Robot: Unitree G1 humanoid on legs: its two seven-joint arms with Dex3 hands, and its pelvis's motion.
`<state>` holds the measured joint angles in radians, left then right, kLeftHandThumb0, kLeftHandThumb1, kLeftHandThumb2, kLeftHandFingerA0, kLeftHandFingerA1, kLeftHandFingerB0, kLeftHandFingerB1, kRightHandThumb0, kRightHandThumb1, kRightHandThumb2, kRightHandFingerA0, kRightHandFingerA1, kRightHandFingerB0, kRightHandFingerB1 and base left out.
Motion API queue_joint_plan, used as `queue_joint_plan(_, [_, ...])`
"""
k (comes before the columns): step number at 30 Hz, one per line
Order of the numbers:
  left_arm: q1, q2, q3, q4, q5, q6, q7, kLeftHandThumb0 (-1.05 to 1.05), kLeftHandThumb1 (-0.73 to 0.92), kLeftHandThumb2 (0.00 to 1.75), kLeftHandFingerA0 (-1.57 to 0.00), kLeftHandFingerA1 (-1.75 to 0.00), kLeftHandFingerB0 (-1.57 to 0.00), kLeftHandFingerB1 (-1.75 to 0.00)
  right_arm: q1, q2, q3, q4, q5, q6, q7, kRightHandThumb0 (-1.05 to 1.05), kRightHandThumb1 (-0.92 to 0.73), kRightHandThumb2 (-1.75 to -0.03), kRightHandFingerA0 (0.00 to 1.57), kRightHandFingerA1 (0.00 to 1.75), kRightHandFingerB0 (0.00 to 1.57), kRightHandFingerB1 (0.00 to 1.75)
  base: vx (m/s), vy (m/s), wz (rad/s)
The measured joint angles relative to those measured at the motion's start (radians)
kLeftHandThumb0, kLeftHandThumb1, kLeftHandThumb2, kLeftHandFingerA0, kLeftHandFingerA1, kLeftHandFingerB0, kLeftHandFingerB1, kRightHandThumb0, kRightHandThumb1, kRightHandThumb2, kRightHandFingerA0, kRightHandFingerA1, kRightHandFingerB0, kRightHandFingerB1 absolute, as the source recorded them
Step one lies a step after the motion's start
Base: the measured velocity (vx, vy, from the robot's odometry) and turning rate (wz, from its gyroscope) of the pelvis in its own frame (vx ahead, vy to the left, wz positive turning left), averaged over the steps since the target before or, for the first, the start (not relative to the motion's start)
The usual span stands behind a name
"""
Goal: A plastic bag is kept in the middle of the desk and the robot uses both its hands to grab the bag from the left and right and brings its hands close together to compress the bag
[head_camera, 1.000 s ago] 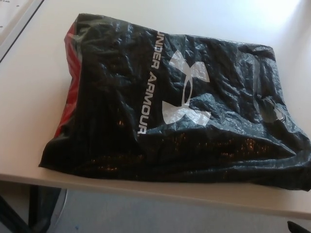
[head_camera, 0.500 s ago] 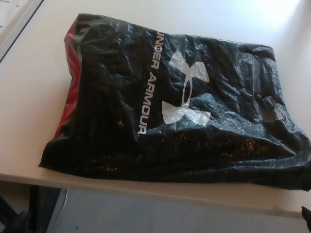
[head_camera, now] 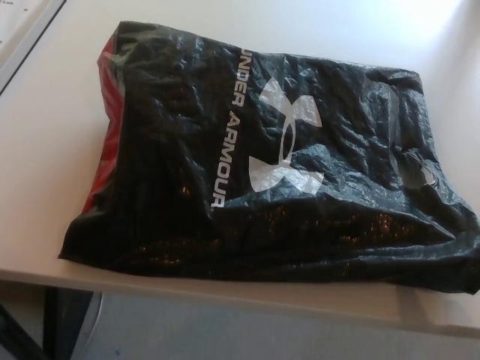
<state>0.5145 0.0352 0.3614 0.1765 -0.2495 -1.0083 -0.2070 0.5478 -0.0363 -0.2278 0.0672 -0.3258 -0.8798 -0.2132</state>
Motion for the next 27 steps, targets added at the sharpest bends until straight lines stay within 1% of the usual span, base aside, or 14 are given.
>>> queue_joint_plan(3, [-0.075, 0.03, 0.096, -0.102, -0.011, 0.01, 0.043, -0.75, 0.91, 0.68, -0.33, -0.39, -0.27, -0.33, -0.038, -0.01, -0.041, -0.111, 0.001, 0.019, -0.002, -0.8, -0.5, -0.83, 0.0, 0.01, 0.0, 0.0, 0.0, 0.0, 0.0])
queue_joint_plan(4, [-0.095, 0.035, 0.111, -0.116, -0.012, 0.016, 0.053, -0.86, 0.75, 1.13, -0.35, -0.55, -0.23, -0.45, -0.05, -0.012, -0.049, -0.128, 0.001, 0.025, -0.003, -0.78, -0.54, -0.57, 0.0, 0.0, 0.0, 0.0, 0.0, 0.0, 0.0])
queue_joint_plan(5, [-0.121, 0.04, 0.129, -0.132, -0.014, 0.026, 0.067, -0.86, 0.76, 1.15, -0.34, -0.55, -0.22, -0.44, -0.064, -0.013, -0.058, -0.149, 0.002, 0.036, -0.003, -0.79, -0.55, -0.57, 0.0, 0.0, 0.0, 0.0, 0.0, 0.0, 0.0])
queue_joint_plan(6, [-0.141, 0.046, 0.137, -0.143, -0.018, 0.039, 0.076, -0.86, 0.76, 1.15, -0.34, -0.55, -0.22, -0.44, -0.076, -0.014, -0.065, -0.162, 0.002, 0.048, -0.003, -0.79, -0.55, -0.57, 0.0, 0.0, 0.0, 0.0, 0.0, 0.0, 0.0])
queue_joint_plan(7, [-0.163, 0.054, 0.145, -0.155, -0.025, 0.058, 0.085, -0.86, 0.92, 0.71, -0.34, -0.41, -0.3, -0.32, -0.093, -0.015, -0.074, -0.175, 0.003, 0.064, -0.003, -0.81, -0.58, -0.58, 0.0, 0.0, 0.0, 0.0, 0.0, 0.0, 0.0])
queue_joint_plan(8, [-0.182, 0.061, 0.152, -0.164, -0.03, 0.074, 0.092, -0.87, 0.92, 0.74, -0.34, -0.4, -0.31, -0.33, -0.109, -0.017, -0.081, -0.184, 0.003, 0.078, -0.003, -0.9, -0.52, -0.9, 0.0, 0.07, 0.0, 0.0, 0.0, 0.0, 0.0])
queue_joint_plan(15, [-0.347, 0.161, 0.189, -0.19, -0.026, 0.182, 0.134, -0.96, 0.83, 0.83, -0.35, -0.45, -0.31, -0.35, -0.258, -0.068, -0.123, -0.21, 0.004, 0.19, 0.004, -0.9, -0.53, -0.9, 0.0, 0.1, 0.0, 0.0, 0.0, 0.0, 0.0])
queue_joint_plan(16, [-0.365, 0.172, 0.192, -0.19, -0.025, 0.192, 0.138, -0.89, 0.79, 1.2, -0.31, -0.54, -0.22, -0.43, -0.273, -0.073, -0.125, -0.211, 0.004, 0.2, 0.005, -0.89, -0.52, -0.89, 0.0, 0.1, 0.0, 0.0, 0.0, 0.0, 0.0])
queue_joint_plan(17, [-0.397, 0.195, 0.195, -0.19, -0.023, 0.212, 0.144, -0.89, 0.79, 1.2, -0.31, -0.54, -0.22, -0.43, -0.298, -0.084, -0.127, -0.215, 0.006, 0.22, 0.009, -0.89, -0.52, -0.89, 0.0, 0.1, 0.0, 0.0, 0.0, 0.0, 0.0])
queue_joint_plan(18, [-0.42, 0.213, 0.195, -0.19, -0.021, 0.227, 0.147, -0.93, 0.92, 0.76, -0.26, -0.42, -0.27, -0.3, -0.316, -0.09, -0.127, -0.217, 0.009, 0.234, 0.012, -0.89, -0.52, -0.89, 0.0, 0.09, 0.0, 0.0, 0.0, 0.0, 0.0])
queue_joint_plan(23, [-0.5, 0.274, 0.175, -0.191, -0.018, 0.302, 0.148, -0.97, 0.92, 0.82, -0.11, -0.36, -0.17, -0.31, -0.396, -0.104, -0.124, -0.217, 0.01, 0.285, 0.024, -0.92, -0.55, -0.92, 0.0, 0.12, 0.0, 0.0, 0.0, 0.0, 0.0])
queue_joint_plan(24, [-0.511, 0.281, 0.169, -0.191, -0.018, 0.314, 0.148, -0.88, 0.82, 1.21, -0.07, -0.4, -0.1, -0.36, -0.409, -0.106, -0.123, -0.217, 0.01, 0.293, 0.025, -0.95, -0.57, -0.93, 0.0, 0.13, 0.0, 0.0, 0.0, 0.0, 0.0])
queue_joint_plan(26, [-0.542, 0.298, 0.151, -0.19, -0.014, 0.346, 0.148, -0.91, 0.82, 1.22, -0.05, -0.4, -0.1, -0.38, -0.452, -0.113, -0.119, -0.213, 0.01, 0.317, 0.029, -0.96, -0.58, -0.92, 0.0, 0.11, 0.0, 0.0, 0.0, 0.0, 0.0])
queue_joint_plan(27, [-0.555, 0.305, 0.143, -0.189, -0.011, 0.359, 0.148, -0.97, 0.92, 0.85, -0.07, -0.32, -0.15, -0.3, -0.473, -0.117, -0.117, -0.208, 0.011, 0.328, 0.032, -0.95, -0.57, -0.94, 0.0, 0.14, 0.0, 0.0, 0.0, 0.0, 0.0])
